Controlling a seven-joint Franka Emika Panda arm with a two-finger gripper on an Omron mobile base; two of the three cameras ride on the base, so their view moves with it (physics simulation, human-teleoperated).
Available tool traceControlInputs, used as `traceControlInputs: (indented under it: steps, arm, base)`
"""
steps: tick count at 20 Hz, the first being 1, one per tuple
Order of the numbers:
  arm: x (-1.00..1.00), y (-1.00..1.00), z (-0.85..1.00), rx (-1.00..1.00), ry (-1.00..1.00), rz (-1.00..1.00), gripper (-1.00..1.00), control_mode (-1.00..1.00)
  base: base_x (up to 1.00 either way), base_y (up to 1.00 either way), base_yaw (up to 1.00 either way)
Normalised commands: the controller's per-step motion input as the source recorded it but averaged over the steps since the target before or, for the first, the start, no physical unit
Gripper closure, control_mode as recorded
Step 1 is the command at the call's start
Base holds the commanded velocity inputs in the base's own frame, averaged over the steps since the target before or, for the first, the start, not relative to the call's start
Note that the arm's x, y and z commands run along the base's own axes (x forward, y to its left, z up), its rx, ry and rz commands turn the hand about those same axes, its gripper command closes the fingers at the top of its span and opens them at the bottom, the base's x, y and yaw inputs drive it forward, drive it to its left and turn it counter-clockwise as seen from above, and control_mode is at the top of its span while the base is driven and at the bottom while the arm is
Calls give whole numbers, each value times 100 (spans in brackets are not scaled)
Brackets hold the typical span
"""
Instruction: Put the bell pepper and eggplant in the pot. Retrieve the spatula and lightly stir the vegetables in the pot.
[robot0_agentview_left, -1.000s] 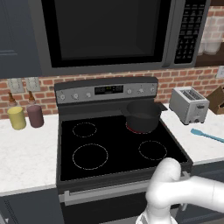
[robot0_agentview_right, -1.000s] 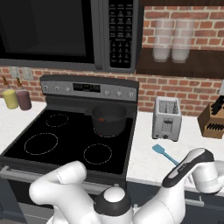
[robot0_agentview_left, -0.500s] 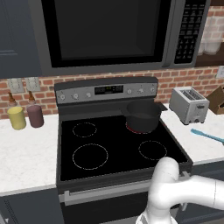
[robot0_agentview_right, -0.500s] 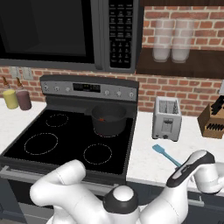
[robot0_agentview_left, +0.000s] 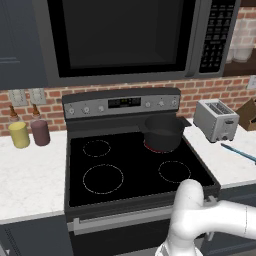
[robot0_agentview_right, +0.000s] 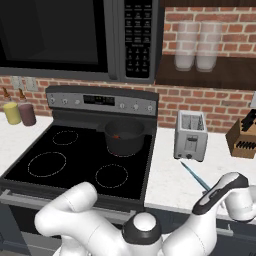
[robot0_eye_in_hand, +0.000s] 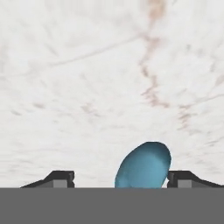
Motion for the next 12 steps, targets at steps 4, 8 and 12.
traceControlInputs:
  steps: [4,8,12]
  arm:
    - [-45,-1,-43,-5,-8,0,100,-100]
    - [-59,9,-40,-11,-14,0,100,-100]
    - [-28,8,-17,-10,-15,0,100,-100]
  base:
    - [0,0,0]
    - [0,0,0]
    - [0,0,0]
